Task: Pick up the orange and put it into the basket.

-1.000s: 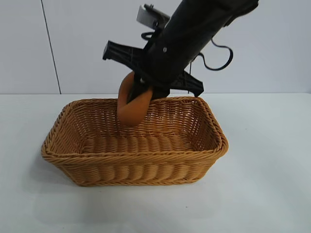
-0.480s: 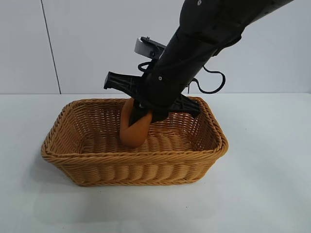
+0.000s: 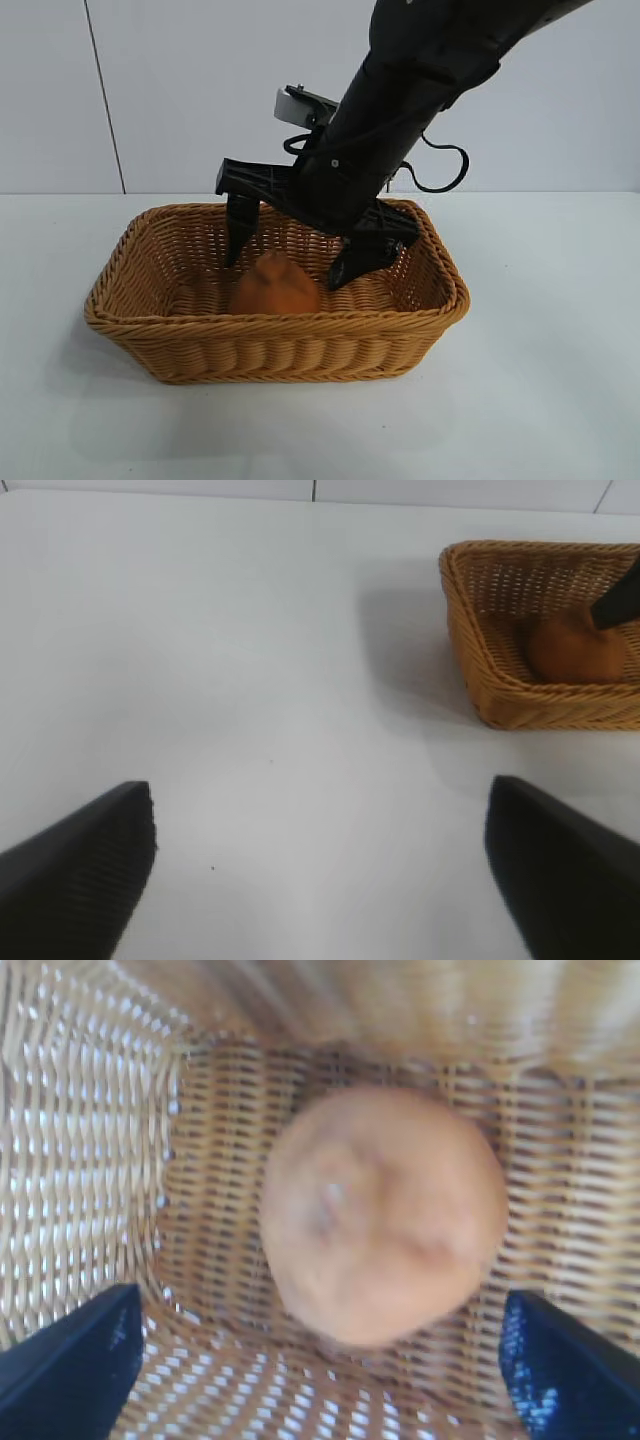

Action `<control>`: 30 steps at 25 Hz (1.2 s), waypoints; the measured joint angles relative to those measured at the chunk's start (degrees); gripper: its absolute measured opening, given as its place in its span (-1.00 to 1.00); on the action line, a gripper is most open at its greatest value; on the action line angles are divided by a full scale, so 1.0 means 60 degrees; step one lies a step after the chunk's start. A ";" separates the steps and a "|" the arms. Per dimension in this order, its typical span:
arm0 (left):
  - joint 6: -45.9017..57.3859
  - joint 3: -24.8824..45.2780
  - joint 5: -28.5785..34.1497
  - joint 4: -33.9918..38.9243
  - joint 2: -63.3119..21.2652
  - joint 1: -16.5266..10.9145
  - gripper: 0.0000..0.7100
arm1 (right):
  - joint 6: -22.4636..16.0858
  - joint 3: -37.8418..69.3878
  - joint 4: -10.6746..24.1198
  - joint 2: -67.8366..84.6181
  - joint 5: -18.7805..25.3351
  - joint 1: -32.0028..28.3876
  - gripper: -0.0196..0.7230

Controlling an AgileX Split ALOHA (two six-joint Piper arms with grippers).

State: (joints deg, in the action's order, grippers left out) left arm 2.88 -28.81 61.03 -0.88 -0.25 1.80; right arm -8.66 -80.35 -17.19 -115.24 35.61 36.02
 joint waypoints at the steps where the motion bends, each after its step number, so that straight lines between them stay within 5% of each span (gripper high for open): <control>1: 0.0000 0.0000 0.0000 0.0000 0.0000 0.0000 0.80 | 0.0000 -0.0328 0.0114 0.0000 0.0453 -0.0038 0.88; 7: 0.0000 0.0000 -0.0029 0.0000 0.0000 0.0000 0.80 | 0.0019 -0.2655 0.1762 0.0011 0.3843 -0.0183 0.89; 11: 0.0000 0.0000 -0.0029 0.0000 0.0000 0.0000 0.80 | -0.0157 -0.3857 0.3078 0.0030 0.5276 -0.0215 0.89; 15: 0.0000 0.0000 -0.0029 0.0000 0.0000 0.0000 0.80 | -0.0377 -0.4237 0.3848 0.0030 0.5560 -0.0488 0.89; 30: 0.0000 0.0000 -0.0029 0.0000 0.0000 0.0000 0.80 | -0.0043 -0.4247 0.3898 -0.0242 0.5664 -0.4786 0.89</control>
State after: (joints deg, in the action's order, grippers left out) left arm 2.88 -28.81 60.86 -0.88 -0.25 1.80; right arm -8.92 -105.83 6.20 -116.69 69.60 7.31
